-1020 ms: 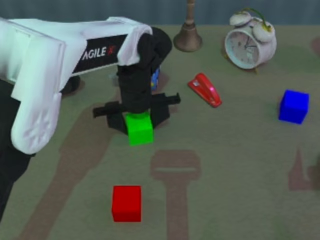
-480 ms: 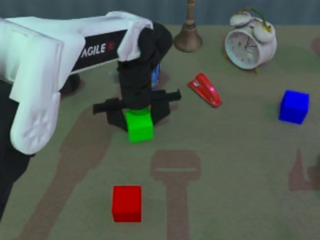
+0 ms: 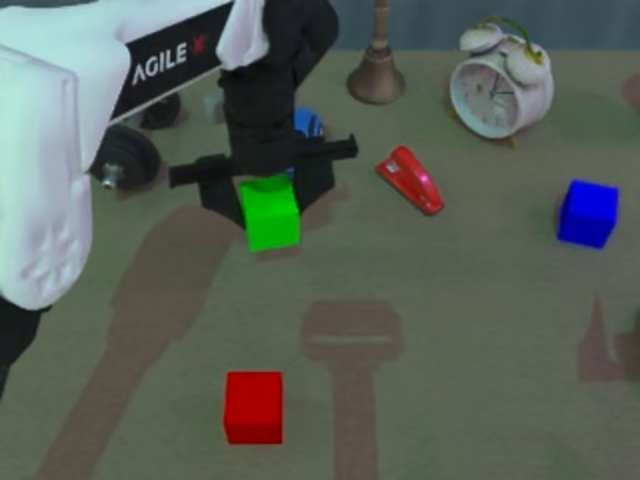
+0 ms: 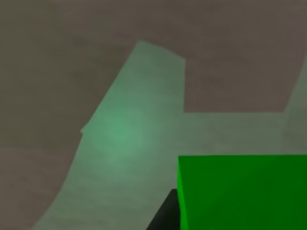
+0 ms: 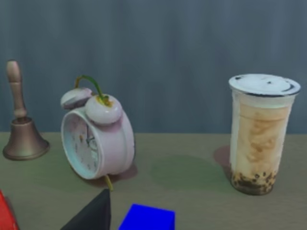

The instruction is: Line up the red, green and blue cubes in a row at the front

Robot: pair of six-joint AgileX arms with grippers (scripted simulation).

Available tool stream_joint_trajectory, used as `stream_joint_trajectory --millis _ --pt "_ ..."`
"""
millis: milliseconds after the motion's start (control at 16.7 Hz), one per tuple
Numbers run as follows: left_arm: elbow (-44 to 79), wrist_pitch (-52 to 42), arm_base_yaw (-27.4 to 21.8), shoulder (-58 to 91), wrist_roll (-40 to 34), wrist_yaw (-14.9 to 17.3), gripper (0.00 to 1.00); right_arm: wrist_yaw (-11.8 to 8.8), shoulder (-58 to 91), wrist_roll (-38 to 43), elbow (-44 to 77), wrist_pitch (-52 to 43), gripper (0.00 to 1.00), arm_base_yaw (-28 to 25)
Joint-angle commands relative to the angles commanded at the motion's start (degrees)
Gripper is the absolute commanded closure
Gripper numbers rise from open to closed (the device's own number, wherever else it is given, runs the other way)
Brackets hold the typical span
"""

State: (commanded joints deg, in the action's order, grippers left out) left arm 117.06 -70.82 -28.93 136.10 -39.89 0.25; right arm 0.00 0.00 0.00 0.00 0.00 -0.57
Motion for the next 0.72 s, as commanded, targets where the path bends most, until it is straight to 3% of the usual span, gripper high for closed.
stream_joint_trajectory --millis 300,720 --pt "-2.37 0.94 -2.35 -1.79 -0.75 -0.06 1.0 0.0 0.0 0.0 0.0 0.0 0.0 0.0" --pt "-22.42 6.2 -17.21 -15.47 -7.7 -0.03 1.0 0.0 0.0 0.0 0.0 0.0 0.0 0.0"
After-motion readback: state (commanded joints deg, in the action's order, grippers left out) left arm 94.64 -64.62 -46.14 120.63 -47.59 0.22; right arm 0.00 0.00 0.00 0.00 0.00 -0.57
